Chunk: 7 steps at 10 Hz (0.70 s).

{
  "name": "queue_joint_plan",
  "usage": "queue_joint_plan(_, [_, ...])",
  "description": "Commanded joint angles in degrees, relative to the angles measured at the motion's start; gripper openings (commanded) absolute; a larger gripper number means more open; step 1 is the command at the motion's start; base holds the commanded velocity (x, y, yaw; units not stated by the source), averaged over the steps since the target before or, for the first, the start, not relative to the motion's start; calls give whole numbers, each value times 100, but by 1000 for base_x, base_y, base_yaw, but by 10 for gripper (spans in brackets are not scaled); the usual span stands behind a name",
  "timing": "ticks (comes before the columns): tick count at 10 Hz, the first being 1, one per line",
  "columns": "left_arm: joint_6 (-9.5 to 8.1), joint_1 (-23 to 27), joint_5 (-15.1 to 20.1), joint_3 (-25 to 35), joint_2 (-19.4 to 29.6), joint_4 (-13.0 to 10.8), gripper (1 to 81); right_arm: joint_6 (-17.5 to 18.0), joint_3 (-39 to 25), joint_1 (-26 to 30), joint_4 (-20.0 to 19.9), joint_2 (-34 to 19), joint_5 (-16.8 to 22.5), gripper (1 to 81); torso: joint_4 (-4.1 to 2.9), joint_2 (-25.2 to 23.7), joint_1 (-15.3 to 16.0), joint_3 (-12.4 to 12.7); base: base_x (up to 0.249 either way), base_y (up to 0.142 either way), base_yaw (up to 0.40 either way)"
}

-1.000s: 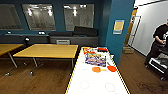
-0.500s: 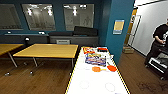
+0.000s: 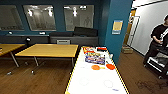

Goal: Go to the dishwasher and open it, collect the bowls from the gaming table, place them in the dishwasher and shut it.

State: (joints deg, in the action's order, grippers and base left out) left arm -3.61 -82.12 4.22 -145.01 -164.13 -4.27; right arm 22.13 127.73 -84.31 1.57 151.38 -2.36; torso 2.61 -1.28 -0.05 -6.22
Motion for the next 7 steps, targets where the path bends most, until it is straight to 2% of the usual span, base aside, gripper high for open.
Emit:
queue_joint_plan(1, [27,288,316,-19,12,-39,10,-77,49,234,124,-62,245,10,0,0,5,0,-100,0,0])
queue_joint_plan(7, [27,279,325,-501,-260,-47,10,-200,488,207,265,140,245,10,0,-2,5,0,-101,0,0])
